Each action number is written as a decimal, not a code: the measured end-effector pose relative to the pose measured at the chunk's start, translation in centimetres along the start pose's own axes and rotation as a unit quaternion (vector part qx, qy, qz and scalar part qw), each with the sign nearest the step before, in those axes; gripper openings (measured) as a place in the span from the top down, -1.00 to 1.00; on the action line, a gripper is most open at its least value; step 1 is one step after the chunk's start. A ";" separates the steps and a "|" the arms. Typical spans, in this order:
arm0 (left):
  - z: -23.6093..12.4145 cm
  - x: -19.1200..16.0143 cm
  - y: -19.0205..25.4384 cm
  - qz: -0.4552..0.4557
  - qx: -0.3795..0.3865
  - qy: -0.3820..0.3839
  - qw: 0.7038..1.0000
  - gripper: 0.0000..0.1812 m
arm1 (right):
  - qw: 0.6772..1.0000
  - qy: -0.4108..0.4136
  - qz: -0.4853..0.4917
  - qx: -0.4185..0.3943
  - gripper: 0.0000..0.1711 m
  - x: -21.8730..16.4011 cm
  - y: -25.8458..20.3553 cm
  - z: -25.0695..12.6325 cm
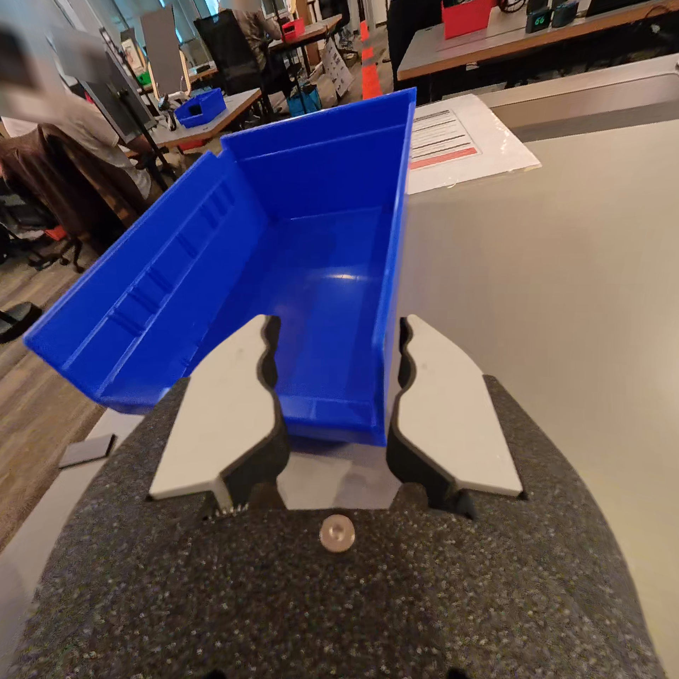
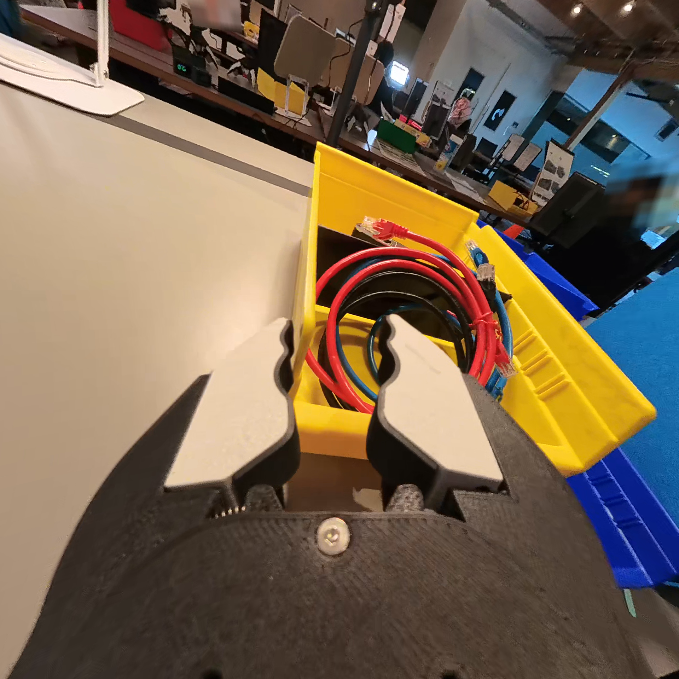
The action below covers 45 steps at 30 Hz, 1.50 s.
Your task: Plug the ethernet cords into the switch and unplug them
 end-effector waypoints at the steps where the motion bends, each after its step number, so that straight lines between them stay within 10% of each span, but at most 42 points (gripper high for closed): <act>1: 0.3 0.1 0.1 0.011 -0.001 0.004 1.000 0.38 | 1.000 0.001 0.000 0.006 0.53 0.0 -0.1 0.1; 5: 1.0 -0.1 1.4 0.066 -0.025 0.032 0.997 0.89 | 1.000 0.008 -0.012 0.026 0.93 0.1 -0.5 -0.1; 18: -9.1 -1.9 6.4 0.132 -0.234 0.107 0.957 0.93 | 0.981 0.032 -0.009 0.191 0.91 0.3 -3.1 -3.8; 36: -14.9 -3.2 8.1 0.248 -0.715 0.217 0.616 0.94 | 0.791 0.037 0.022 0.610 0.96 3.0 -5.5 3.5; 45: -16.3 -2.2 12.5 0.260 -0.754 0.225 0.560 0.93 | 0.730 0.046 -0.003 0.682 0.97 6.0 -13.1 5.7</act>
Point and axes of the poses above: each gripper's, where its closed fingertips meet, z out along the fingers, x out of its top, y = z × x across the jaws, the point moved 10 cm from there along -z, back along the fingers, and after that the axes turned 3 degrees about z, right-handed, at the moved point
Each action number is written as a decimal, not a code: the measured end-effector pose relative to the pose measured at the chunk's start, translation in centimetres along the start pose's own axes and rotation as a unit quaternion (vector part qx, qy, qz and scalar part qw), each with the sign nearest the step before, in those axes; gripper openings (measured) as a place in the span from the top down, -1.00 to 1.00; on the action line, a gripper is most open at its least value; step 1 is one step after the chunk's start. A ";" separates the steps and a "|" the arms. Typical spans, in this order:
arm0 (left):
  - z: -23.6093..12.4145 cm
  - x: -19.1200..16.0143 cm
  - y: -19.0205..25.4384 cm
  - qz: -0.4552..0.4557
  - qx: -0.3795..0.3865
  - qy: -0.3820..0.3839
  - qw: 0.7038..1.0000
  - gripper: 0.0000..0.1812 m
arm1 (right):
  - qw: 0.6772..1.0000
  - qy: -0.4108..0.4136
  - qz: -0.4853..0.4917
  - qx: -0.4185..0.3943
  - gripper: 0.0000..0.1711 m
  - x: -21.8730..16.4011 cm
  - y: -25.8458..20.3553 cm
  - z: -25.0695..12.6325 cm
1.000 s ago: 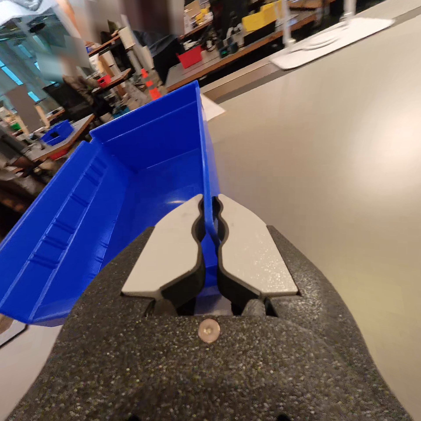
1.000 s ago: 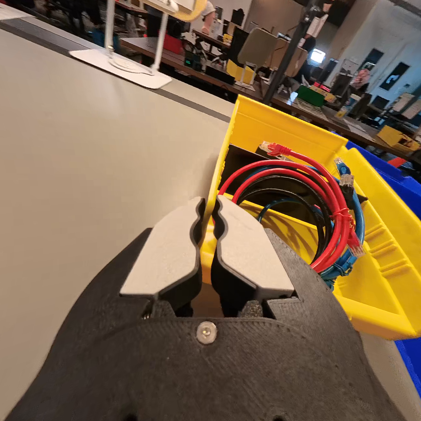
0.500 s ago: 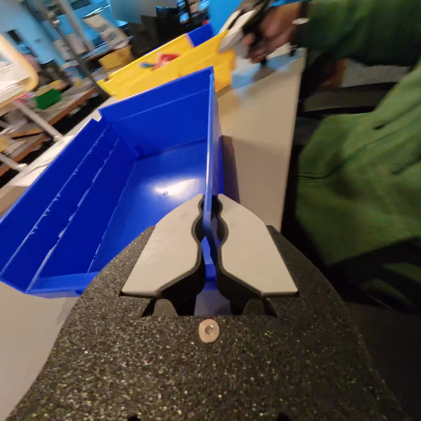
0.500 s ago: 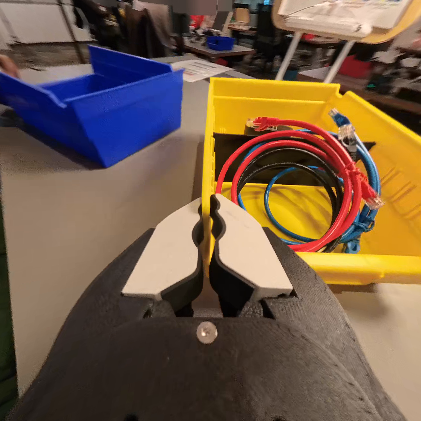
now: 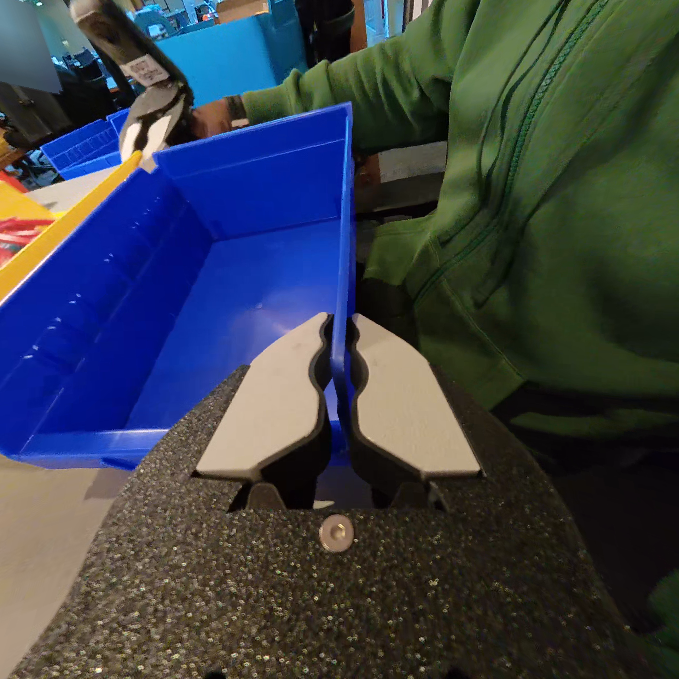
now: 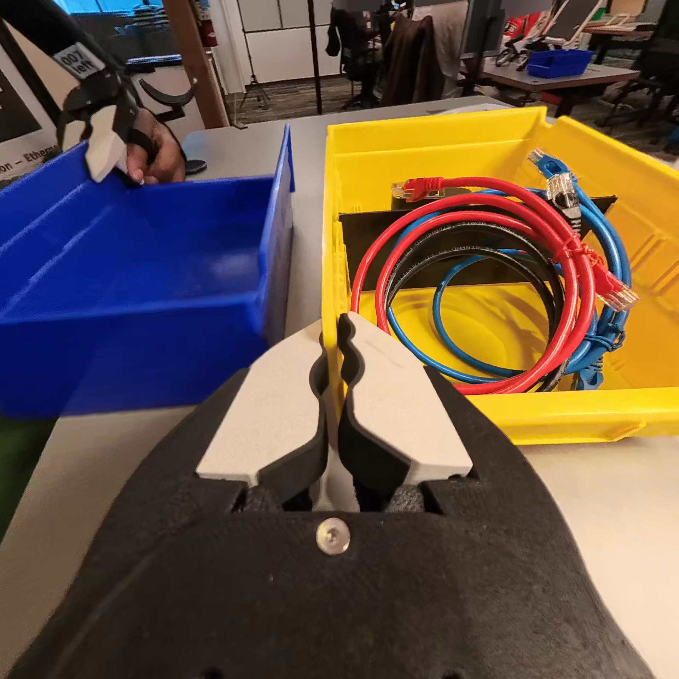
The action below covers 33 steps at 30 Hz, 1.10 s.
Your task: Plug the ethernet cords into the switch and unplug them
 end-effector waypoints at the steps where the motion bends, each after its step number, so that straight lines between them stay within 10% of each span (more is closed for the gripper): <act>1: 0.5 0.1 0.0 0.004 0.000 0.002 1.000 0.94 | 1.000 0.000 0.000 0.006 0.97 0.3 0.1 1.1; 13: 3.8 1.0 0.1 0.033 0.022 0.017 0.999 0.93 | 0.999 0.005 -0.031 0.037 0.94 3.0 1.6 8.6; 20: 5.1 1.3 0.0 0.035 0.004 0.055 0.998 0.94 | 0.987 0.097 -0.018 -0.126 0.73 3.2 3.2 -0.7; 26: 2.9 2.3 0.6 -0.002 0.036 0.076 0.996 0.45 | 0.938 0.099 0.142 -0.299 0.62 1.1 -1.6 -10.6; 33: -3.3 4.0 -8.7 -0.221 0.335 0.082 0.912 0.26 | 0.947 0.121 0.201 -0.221 0.28 -0.1 -15.8 -11.1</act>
Point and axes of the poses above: each gripper's, where its closed fingertips meet, z out along the fingers, x out of its top, y = z × x across the jaws, the point moved 10 cm from there along -z, back along the fingers, and after that the axes turned 3 degrees about z, right-handed, at the moved point
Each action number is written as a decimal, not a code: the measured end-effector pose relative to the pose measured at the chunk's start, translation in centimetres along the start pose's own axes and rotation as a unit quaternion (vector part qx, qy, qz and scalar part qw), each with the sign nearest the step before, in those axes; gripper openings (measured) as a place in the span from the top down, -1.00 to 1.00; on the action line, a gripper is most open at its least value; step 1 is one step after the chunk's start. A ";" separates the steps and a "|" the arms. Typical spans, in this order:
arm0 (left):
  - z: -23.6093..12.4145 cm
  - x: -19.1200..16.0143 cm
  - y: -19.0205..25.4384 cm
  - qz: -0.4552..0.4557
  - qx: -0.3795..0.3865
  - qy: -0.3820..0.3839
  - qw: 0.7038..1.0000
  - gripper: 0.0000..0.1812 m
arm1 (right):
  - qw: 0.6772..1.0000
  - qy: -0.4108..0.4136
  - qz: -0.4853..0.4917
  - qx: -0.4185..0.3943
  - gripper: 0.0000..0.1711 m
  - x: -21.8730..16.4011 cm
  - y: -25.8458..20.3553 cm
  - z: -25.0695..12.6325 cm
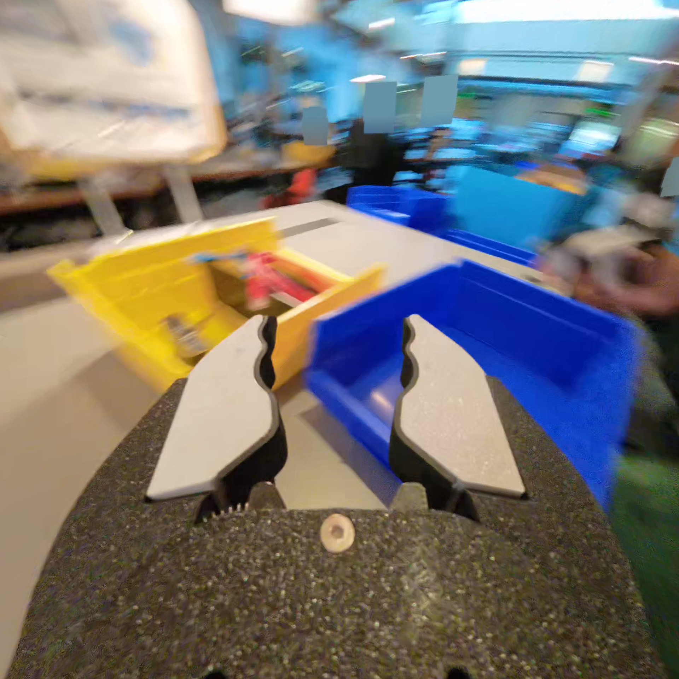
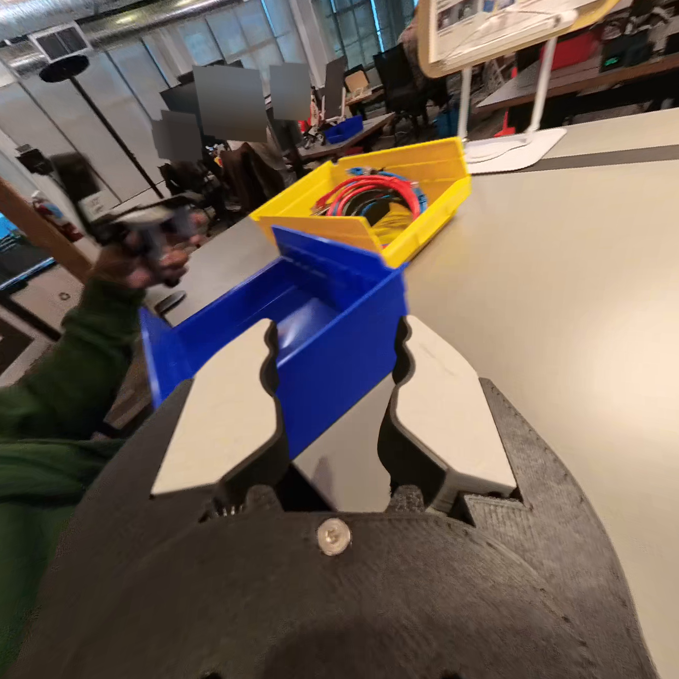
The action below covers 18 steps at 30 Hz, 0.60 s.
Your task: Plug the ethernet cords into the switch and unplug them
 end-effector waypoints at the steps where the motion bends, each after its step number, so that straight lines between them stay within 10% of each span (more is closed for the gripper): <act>1: 0.9 0.4 -2.3 -0.054 0.063 -0.021 0.996 0.22 | 1.000 -0.003 -0.001 0.003 0.25 -0.6 -1.3 -0.2; 10: 8.0 -1.4 -11.2 -0.146 0.204 -0.226 0.941 0.44 | 0.989 -0.124 -0.074 -0.045 0.35 -2.4 -3.4 2.6; 18: 5.3 -2.4 -13.7 -0.139 0.223 -0.163 0.951 0.93 | 0.970 -0.186 -0.155 -0.034 0.78 0.0 -1.2 4.4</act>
Point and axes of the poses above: each gripper's, where its closed fingertips meet, z out along the fingers, x out of its top, y = z × x across the jaws, the point moved 10 cm from there along -z, back along the fingers, and after that the axes turned 3 degrees about z, right-handed, at the moved point
